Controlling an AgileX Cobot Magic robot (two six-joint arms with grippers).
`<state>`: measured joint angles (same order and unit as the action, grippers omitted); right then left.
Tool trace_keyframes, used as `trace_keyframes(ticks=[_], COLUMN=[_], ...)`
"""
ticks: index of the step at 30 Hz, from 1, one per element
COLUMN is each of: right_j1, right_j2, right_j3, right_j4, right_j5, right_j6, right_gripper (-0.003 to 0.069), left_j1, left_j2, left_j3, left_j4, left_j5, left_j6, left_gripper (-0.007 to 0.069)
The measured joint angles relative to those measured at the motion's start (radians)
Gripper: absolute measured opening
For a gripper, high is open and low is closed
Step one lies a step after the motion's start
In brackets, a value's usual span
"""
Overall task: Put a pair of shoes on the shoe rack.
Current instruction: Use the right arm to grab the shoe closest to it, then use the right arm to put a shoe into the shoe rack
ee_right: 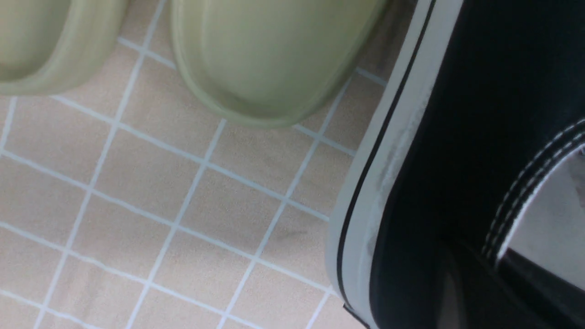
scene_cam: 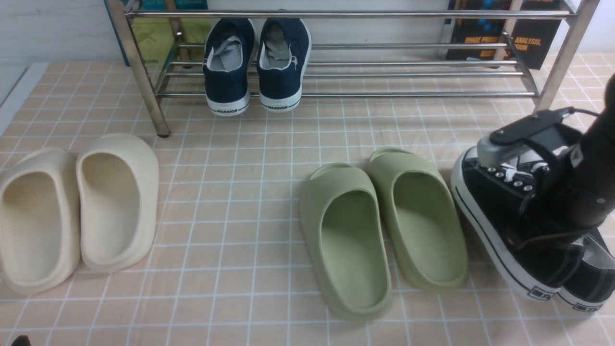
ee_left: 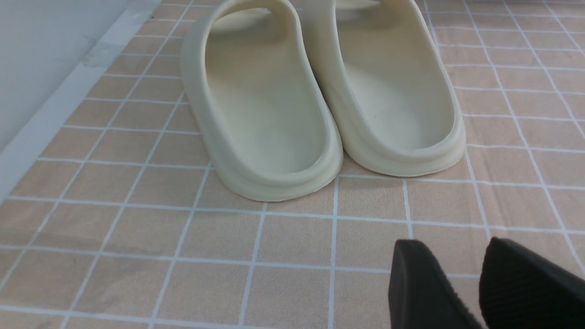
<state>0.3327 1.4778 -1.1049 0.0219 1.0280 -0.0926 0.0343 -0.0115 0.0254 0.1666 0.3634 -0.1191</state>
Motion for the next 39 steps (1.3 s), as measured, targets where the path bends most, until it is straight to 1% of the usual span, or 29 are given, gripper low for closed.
trace_keyframes(ticks=[4, 9, 17, 21, 22, 24, 30, 33, 36, 39], right_j1=[0.0, 0.0, 0.0, 0.0, 0.0, 0.0, 0.0, 0.0, 0.0, 0.0], right_j2=[-0.016, -0.008, 0.105, 0.245, 0.259, 0.339, 0.499, 0.593, 0.662, 0.698], right_j3=[-0.055, -0.147, -0.329, -0.478, -0.485, -0.58, -0.776, -0.908, -0.995, -1.022], right_j4=[-0.002, -0.002, -0.044, -0.084, -0.087, -0.116, -0.188, -0.225, -0.238, -0.238], right_j5=[0.018, 0.044, 0.051, 0.075, 0.076, 0.082, 0.08, 0.062, 0.022, -0.042], right_j6=[-0.004, -0.022, -0.053, -0.067, -0.07, -0.079, -0.083, -0.083, -0.082, -0.082], right_gripper=[-0.0003, -0.0003, -0.0003, -0.0003, -0.0003, -0.0003, -0.0003, -0.0003, -0.0003, -0.0003], left_j1=[0.0, 0.0, 0.0, 0.0, 0.0, 0.0, 0.0, 0.0, 0.0, 0.0], left_j2=[0.0, 0.0, 0.0, 0.0, 0.0, 0.0, 0.0, 0.0, 0.0, 0.0], left_j3=[0.0, 0.0, 0.0, 0.0, 0.0, 0.0, 0.0, 0.0, 0.0, 0.0], left_j4=[0.026, 0.03, 0.035, 0.074, 0.078, 0.102, 0.133, 0.148, 0.151, 0.153], left_j5=[0.003, 0.003, 0.003, 0.003, 0.004, 0.005, 0.008, 0.011, 0.011, 0.011], left_j6=[0.0, 0.0, 0.0, 0.0, 0.0, 0.0, 0.0, 0.0, 0.0, 0.0], left_gripper=[0.0238, 0.0238, 0.0238, 0.0238, 0.0238, 0.0238, 0.0238, 0.0238, 0.0238, 0.0238])
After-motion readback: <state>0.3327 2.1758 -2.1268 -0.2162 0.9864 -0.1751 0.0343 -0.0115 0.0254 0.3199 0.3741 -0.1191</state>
